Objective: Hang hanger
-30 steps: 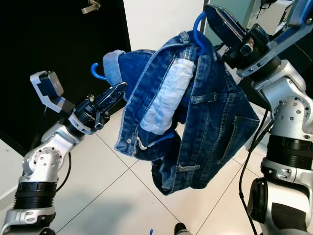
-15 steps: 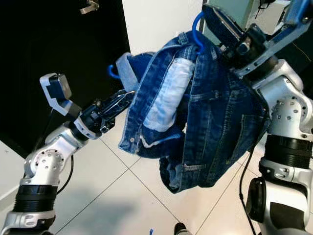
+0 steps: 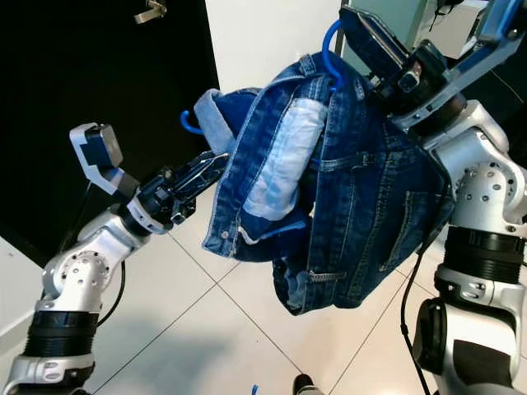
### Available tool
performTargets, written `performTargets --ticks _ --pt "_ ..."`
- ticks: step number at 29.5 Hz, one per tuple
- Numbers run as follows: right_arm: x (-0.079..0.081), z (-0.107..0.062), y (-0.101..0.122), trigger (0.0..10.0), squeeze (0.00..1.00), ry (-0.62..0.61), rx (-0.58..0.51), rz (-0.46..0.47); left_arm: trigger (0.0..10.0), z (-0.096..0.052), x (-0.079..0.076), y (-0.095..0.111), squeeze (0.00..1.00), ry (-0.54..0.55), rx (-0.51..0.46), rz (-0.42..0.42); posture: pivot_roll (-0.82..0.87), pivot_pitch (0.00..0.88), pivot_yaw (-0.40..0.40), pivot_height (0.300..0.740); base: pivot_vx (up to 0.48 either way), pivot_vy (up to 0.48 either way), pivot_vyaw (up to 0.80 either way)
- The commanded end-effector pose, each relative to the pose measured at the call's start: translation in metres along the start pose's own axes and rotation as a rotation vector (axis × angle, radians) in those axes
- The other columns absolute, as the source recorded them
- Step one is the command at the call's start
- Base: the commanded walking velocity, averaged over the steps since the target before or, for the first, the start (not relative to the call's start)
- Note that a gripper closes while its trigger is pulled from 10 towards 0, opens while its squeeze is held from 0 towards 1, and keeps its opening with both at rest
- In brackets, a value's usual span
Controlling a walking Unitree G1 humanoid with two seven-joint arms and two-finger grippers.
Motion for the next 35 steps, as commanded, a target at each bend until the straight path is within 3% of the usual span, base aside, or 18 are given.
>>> performTargets --ticks 1,6,8,13,17,18,20,24,31,35 --pt "0.009 0.006 0.014 0.0 0.0 0.036 -0.043 -0.03 0.0 0.001 0.001 0.001 0.0 0.011 -0.008 0.015 0.02 0.115 0.018 0.74 0.0 0.0 0.0" --pt "0.011 0.006 0.015 0.0 0.0 0.042 -0.046 -0.031 0.0 0.001 0.006 0.005 0.0 0.033 -0.023 0.026 0.02 0.114 0.019 0.74 0.0 0.0 0.0" --pt "0.014 0.004 0.015 0.0 0.0 0.053 -0.042 -0.031 0.0 -0.001 0.019 0.019 0.0 0.101 -0.065 0.069 0.02 0.115 0.02 0.74 0.0 0.0 0.0" --pt "0.015 0.003 0.013 0.0 0.0 0.051 -0.031 -0.033 0.0 -0.004 0.027 0.03 0.0 0.142 -0.098 0.096 0.02 0.116 0.019 0.74 0.0 0.0 0.0" --pt "0.013 -0.01 -0.004 0.0 0.0 0.026 0.064 -0.061 0.0 -0.021 0.049 0.075 0.0 0.273 -0.218 0.184 0.02 0.12 0.02 0.74 0.0 0.0 0.0" --pt "0.013 -0.01 -0.004 0.0 0.0 0.026 0.064 -0.061 0.0 -0.021 0.049 0.075 0.0 0.273 -0.218 0.184 0.02 0.12 0.02 0.74 0.0 0.0 0.0" --pt "0.01 -0.021 -0.017 0.0 0.0 -0.007 0.148 -0.081 0.0 -0.033 0.051 0.105 0.0 0.306 -0.295 0.22 0.02 0.122 0.019 0.74 0.0 0.0 0.0" --pt "0.006 -0.031 -0.027 0.0 0.0 -0.046 0.211 -0.089 0.0 -0.039 0.048 0.126 0.0 0.304 -0.345 0.243 0.02 0.124 0.017 0.74 0.0 0.0 0.0" --pt "-0.003 -0.051 -0.046 0.0 0.0 -0.13 0.293 -0.101 0.0 -0.037 0.044 0.136 0.0 0.279 -0.369 0.263 0.02 0.125 0.019 0.74 0.0 0.0 0.0" --pt "-0.013 -0.052 -0.035 0.0 0.0 -0.19 0.25 -0.127 0.0 -0.042 0.054 0.125 0.0 0.306 -0.348 0.234 0.01 0.124 0.022 0.74 0.0 0.0 0.0"
Point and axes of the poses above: a point about 5 cm out from each wrist's last joint towards the gripper, its own z axis pointing out of the wrist towards the gripper, its own y axis along the axis of the wrist's last joint, x = y × z, the point moved 6 cm from there along z, pointing out of the wrist towards the gripper, and after that the axes turned 5 degrees about -z, right-handed, at the moved point
